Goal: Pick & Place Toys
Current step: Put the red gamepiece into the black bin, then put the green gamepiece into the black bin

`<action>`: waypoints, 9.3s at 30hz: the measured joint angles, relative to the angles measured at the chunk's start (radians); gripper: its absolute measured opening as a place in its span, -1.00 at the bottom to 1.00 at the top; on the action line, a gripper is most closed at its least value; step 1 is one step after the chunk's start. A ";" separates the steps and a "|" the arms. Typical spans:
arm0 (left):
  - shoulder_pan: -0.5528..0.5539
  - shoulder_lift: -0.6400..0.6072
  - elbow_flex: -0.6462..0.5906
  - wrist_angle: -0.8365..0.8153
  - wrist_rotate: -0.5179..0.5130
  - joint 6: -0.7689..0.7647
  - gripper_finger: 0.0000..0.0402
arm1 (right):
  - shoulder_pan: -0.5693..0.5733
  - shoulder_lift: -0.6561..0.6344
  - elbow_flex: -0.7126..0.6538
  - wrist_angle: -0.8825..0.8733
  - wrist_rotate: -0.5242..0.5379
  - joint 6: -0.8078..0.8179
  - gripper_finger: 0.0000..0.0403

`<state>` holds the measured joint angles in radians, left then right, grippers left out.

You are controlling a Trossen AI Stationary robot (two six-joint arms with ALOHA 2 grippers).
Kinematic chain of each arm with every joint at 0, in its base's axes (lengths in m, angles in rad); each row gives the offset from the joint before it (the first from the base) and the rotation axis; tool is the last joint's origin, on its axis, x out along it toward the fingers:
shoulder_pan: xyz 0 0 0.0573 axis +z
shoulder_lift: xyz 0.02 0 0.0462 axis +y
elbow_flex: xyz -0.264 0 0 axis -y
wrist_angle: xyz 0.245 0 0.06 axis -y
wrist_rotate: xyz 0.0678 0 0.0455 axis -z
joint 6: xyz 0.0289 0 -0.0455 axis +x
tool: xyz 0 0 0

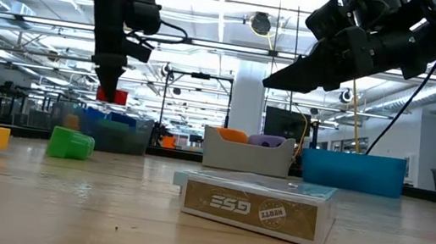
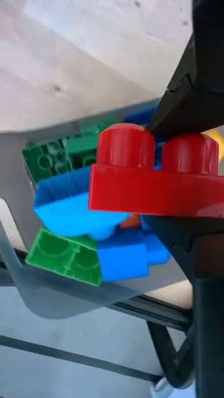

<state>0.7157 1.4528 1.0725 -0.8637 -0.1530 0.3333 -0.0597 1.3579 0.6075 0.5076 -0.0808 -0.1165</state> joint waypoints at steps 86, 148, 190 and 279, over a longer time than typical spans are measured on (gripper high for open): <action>-0.831 0.000 -0.364 1.305 0.511 -0.328 0.16 | 0.000 0.000 -0.039 0.031 0.001 -0.023 0.05; -0.809 0.000 -0.363 1.492 0.407 -0.725 0.16 | 0.000 0.000 -0.039 0.041 -0.003 -0.018 0.05; -0.725 0.000 -0.363 1.381 0.094 -1.477 0.16 | 0.001 0.000 -0.039 0.035 -0.003 0.016 0.05; -0.791 0.188 -0.163 0.258 0.101 0.441 -0.16 | 0.043 0.000 -0.039 0.094 -0.003 0.051 0.05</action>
<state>-0.0754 1.6406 0.9100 -0.6059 -0.0518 0.7746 -0.0170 1.3575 0.5682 0.6011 -0.0841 -0.0650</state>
